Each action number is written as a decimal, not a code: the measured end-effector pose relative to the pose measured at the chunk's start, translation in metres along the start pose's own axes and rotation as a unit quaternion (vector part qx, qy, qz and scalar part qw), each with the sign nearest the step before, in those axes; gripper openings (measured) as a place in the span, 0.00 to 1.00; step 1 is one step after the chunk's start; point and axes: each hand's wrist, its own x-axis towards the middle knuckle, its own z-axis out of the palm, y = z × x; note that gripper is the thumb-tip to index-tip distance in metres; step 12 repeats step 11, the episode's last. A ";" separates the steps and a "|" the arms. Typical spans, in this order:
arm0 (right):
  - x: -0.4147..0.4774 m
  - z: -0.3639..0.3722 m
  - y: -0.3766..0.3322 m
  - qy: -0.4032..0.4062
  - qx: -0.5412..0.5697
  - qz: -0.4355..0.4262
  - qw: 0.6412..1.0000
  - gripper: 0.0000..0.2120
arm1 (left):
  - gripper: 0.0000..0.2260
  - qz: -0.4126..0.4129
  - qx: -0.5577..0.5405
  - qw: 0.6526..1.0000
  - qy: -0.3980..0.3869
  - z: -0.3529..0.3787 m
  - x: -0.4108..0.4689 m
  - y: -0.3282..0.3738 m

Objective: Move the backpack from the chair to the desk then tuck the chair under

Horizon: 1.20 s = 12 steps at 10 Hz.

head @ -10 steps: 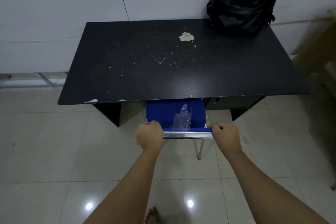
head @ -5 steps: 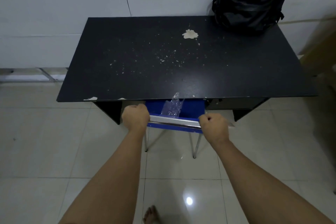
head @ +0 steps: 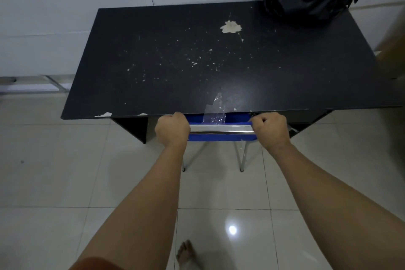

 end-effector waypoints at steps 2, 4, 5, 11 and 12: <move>0.026 0.001 0.006 0.016 0.003 -0.003 1.000 0.20 | 0.13 -0.010 -0.014 1.000 0.002 0.013 0.004 0.013; 0.029 0.003 0.012 0.014 -0.005 -0.013 1.000 0.22 | 0.13 -0.009 -0.002 1.000 0.006 0.017 0.006 0.013; 0.030 0.002 0.012 -0.001 -0.016 -0.030 0.999 0.25 | 0.13 -0.004 0.005 1.000 0.013 0.020 0.008 0.011; -0.031 -0.092 -0.093 -0.194 -0.301 -0.121 0.926 0.27 | 0.25 0.190 0.138 0.948 -0.216 -0.088 -0.017 0.014; -0.031 -0.092 -0.093 -0.194 -0.301 -0.121 0.926 0.27 | 0.25 0.190 0.138 0.948 -0.216 -0.088 -0.017 0.014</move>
